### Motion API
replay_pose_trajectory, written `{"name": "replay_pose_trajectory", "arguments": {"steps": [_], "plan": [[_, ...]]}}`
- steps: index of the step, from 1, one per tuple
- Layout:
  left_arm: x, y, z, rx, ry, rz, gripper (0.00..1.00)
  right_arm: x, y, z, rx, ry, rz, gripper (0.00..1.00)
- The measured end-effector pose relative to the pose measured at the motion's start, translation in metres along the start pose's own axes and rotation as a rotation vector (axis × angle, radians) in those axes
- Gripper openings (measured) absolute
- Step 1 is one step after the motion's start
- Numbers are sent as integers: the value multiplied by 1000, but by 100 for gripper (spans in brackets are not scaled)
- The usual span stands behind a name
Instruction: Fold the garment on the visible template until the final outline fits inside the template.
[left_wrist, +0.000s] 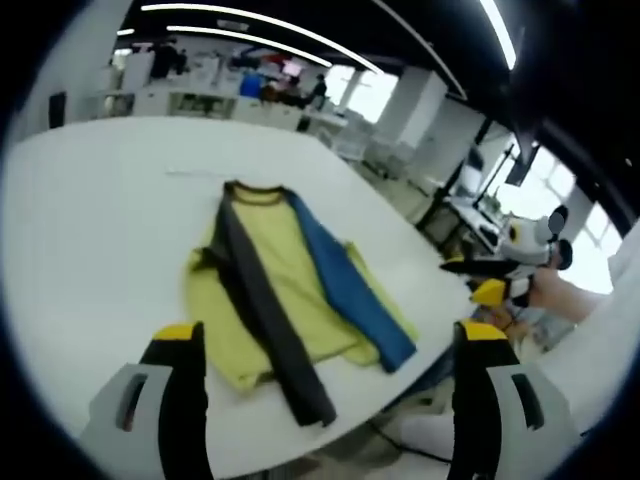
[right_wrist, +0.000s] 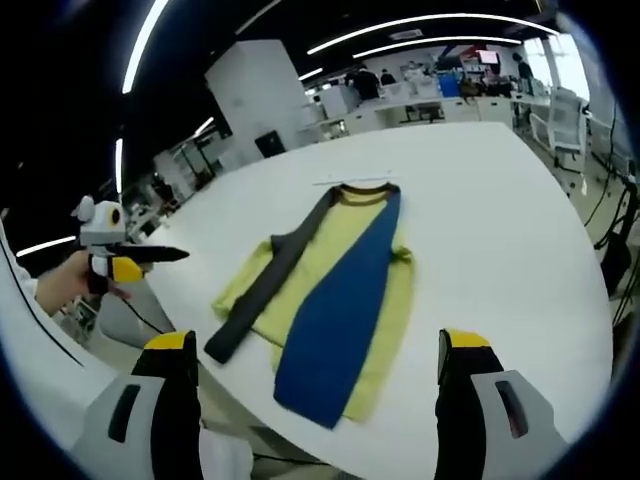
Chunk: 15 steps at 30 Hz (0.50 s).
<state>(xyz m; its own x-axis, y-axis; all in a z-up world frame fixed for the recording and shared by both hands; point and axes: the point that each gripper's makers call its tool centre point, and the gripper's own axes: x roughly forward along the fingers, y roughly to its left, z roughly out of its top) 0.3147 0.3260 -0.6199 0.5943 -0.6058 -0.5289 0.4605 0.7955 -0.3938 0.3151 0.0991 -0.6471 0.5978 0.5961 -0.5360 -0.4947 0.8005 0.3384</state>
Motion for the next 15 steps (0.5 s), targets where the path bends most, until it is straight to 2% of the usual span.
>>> {"name": "replay_pose_trajectory", "arguments": {"steps": [5,6,15], "plan": [[5,5,1,-11,1,-15,99,3,3,-8,21,11,-1,94],[6,6,1,-11,4,-17,99,4,3,-14,40,29,-6,93],[12,2,4,-7,32,-68,99,7,2,-34,101,66,-32,82]]}}
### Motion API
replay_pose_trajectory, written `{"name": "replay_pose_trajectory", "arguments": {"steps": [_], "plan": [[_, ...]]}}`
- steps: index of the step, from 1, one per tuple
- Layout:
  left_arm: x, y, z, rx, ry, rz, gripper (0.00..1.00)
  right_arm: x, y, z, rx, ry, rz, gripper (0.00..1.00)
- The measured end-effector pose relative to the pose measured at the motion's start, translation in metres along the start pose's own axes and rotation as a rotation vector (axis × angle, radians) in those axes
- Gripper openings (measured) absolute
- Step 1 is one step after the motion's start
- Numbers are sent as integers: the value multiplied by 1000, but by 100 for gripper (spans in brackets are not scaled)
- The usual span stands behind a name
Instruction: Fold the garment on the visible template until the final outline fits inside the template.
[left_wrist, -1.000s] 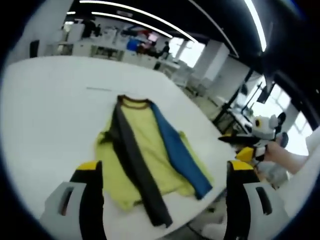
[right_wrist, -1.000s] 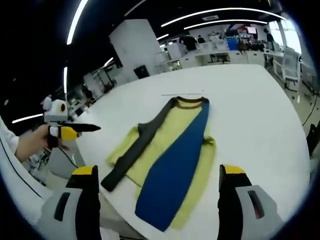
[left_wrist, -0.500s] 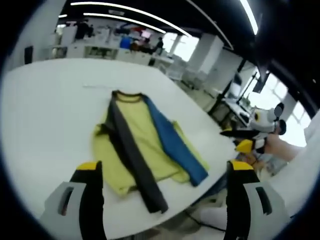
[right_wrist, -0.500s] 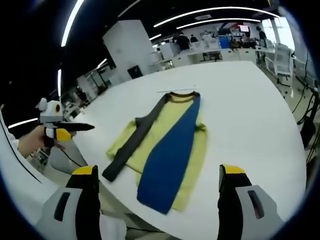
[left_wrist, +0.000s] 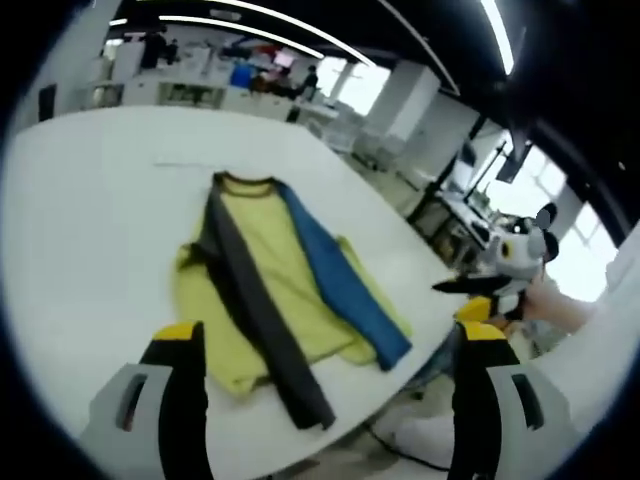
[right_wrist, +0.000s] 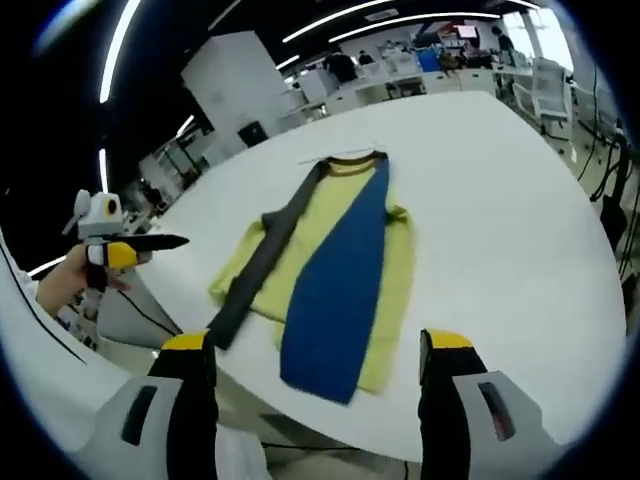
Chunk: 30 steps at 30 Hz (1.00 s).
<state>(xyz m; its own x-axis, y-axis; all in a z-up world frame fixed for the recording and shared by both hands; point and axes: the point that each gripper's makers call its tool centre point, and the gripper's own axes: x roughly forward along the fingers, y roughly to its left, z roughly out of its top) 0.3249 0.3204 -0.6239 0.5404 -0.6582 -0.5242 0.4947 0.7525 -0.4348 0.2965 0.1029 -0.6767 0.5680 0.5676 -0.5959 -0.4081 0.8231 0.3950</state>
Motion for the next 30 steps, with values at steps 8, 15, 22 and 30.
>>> {"name": "replay_pose_trajectory", "arguments": {"steps": [8,15,22,30], "plan": [[16,-2,10,-23,-8,16,99,1,-1,-19,0,87,38,64],[23,-4,14,-13,5,19,99,7,-4,-33,16,135,58,52],[21,10,11,-4,40,41,99,10,-5,-51,84,182,51,40],[23,5,12,-22,22,41,99,21,-14,-56,126,197,32,30]]}}
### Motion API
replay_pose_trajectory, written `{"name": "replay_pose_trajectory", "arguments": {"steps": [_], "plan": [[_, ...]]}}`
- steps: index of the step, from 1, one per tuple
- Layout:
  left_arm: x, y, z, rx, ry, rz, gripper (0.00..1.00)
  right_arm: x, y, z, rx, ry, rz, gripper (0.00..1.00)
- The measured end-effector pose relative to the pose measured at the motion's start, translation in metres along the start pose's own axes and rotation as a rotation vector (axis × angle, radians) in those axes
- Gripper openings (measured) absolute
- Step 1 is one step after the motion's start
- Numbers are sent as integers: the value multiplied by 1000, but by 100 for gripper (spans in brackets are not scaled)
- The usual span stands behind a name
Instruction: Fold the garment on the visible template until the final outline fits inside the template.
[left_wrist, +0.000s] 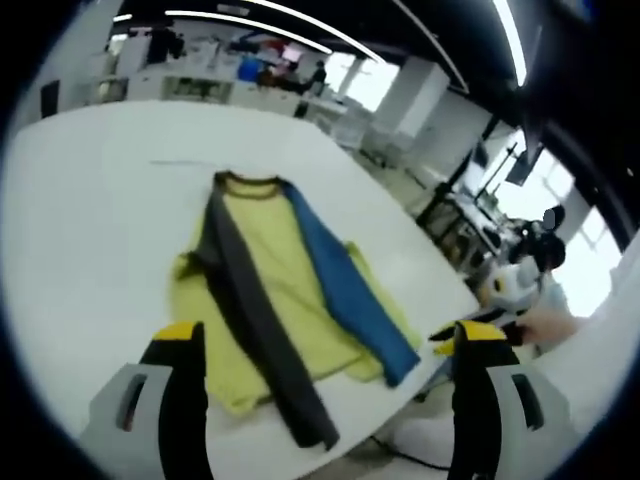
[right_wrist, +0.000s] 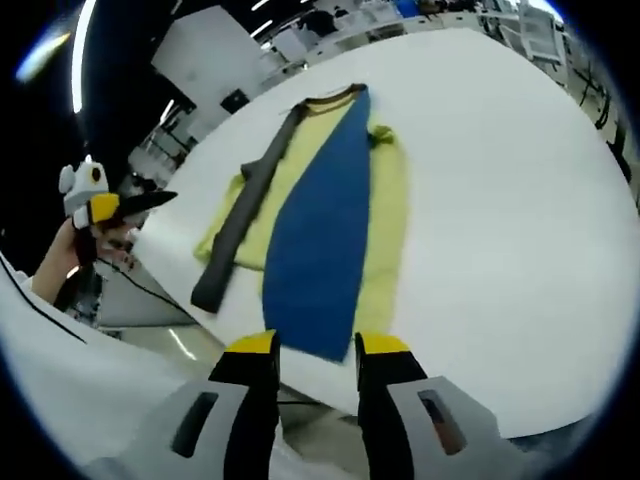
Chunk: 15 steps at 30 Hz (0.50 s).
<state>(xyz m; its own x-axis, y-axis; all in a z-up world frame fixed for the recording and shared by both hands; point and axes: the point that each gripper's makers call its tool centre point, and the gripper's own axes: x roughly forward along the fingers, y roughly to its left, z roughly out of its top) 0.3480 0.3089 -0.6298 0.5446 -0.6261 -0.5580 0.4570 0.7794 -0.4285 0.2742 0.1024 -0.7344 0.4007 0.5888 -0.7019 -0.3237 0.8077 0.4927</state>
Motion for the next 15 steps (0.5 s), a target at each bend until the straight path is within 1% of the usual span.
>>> {"name": "replay_pose_trajectory", "arguments": {"steps": [2,3,4,8,11,15], "plan": [[0,-1,-3,10,10,3,99,3,-1,-3,-6,24,-6,29],[0,-1,-4,11,12,2,99,4,-4,-5,-22,28,-25,28],[-1,-1,-4,9,11,0,99,6,-5,-7,-30,36,-29,27],[-4,3,-3,-18,-9,10,99,11,-7,-13,-9,55,-25,25],[-3,5,-5,-32,-8,12,99,13,-10,-19,-47,88,-52,25],[-1,5,-5,-30,-4,10,99,14,-11,-21,-24,87,-47,24]]}}
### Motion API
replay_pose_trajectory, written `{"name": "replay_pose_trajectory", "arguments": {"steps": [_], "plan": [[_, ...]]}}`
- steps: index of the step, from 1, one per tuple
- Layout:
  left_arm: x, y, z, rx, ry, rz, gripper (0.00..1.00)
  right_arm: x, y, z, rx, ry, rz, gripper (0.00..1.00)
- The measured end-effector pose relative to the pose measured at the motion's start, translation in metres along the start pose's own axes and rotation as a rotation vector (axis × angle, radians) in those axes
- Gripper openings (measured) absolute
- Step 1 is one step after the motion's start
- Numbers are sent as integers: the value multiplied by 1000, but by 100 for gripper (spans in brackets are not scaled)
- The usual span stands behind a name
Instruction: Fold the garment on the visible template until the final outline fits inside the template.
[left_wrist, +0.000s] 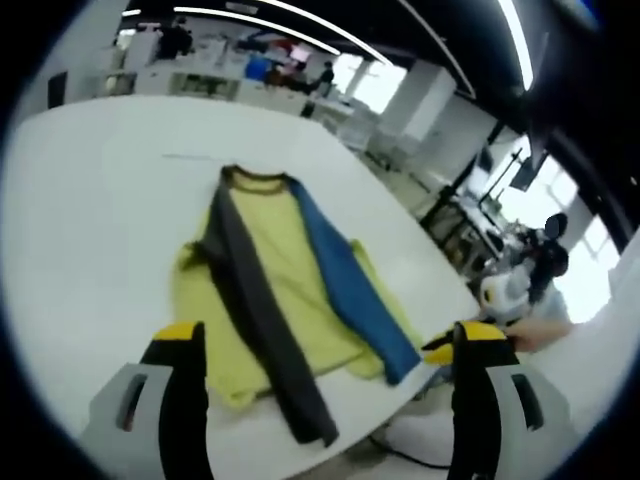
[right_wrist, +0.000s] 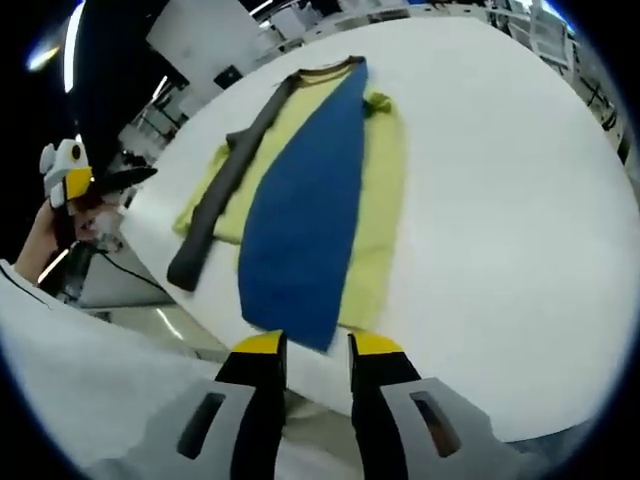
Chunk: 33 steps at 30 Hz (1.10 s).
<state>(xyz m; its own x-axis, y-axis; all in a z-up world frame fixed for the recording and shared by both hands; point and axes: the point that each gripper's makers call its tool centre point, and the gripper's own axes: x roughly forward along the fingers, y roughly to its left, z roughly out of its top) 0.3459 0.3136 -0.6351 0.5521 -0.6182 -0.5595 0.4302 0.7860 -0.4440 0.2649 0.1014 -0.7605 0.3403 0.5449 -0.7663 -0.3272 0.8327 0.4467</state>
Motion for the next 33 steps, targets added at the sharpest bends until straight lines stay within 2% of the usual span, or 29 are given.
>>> {"name": "replay_pose_trajectory", "arguments": {"steps": [10,24,33], "plan": [[-1,4,-2,-7,-1,6,99,4,-1,-4,3,9,-2,20],[-6,8,-4,-34,-11,17,97,8,-6,-2,-22,-4,-27,3],[-10,11,-2,-41,-19,27,96,7,-4,0,-15,-8,-18,2]]}}
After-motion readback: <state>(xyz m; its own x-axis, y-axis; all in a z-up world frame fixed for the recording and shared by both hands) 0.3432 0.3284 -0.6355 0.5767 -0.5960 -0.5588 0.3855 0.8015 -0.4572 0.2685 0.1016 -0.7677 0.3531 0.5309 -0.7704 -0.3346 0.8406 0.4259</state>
